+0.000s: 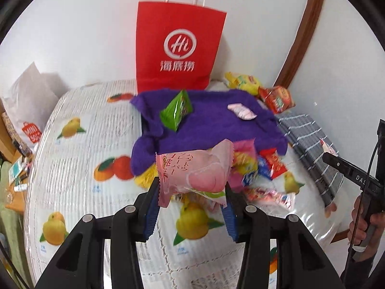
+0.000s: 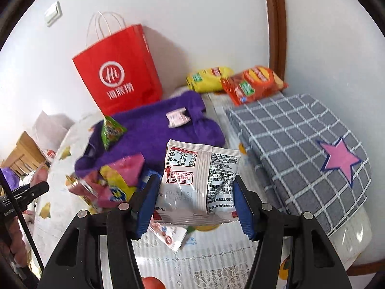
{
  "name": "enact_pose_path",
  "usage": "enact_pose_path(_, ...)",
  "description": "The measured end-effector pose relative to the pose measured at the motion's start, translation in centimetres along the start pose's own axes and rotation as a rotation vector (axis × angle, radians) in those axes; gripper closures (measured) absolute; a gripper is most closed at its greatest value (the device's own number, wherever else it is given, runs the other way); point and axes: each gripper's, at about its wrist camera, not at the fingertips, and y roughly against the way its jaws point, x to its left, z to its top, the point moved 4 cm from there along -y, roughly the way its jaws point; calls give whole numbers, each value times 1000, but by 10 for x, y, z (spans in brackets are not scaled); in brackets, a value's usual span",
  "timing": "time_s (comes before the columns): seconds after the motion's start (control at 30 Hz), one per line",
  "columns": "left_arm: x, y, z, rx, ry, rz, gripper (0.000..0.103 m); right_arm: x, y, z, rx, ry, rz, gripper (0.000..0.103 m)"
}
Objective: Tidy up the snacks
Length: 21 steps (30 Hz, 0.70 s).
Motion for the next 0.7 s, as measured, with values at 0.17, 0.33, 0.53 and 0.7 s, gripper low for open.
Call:
enact_pose_path(0.17,-7,3,23,-18,-16,-5,59,11,8,23,-42,17,3,43)
enact_pose_path(0.33,-14,2,45,-37,-46,2,59,20,3,43,-56,34,5,43)
enact_pose_path(0.53,-18,-6,68,-47,-65,2,59,29,-12,63,-65,47,14,43)
enact_pose_path(0.7,-17,-20,84,-41,-71,12,59,36,-31,75,-58,61,20,43)
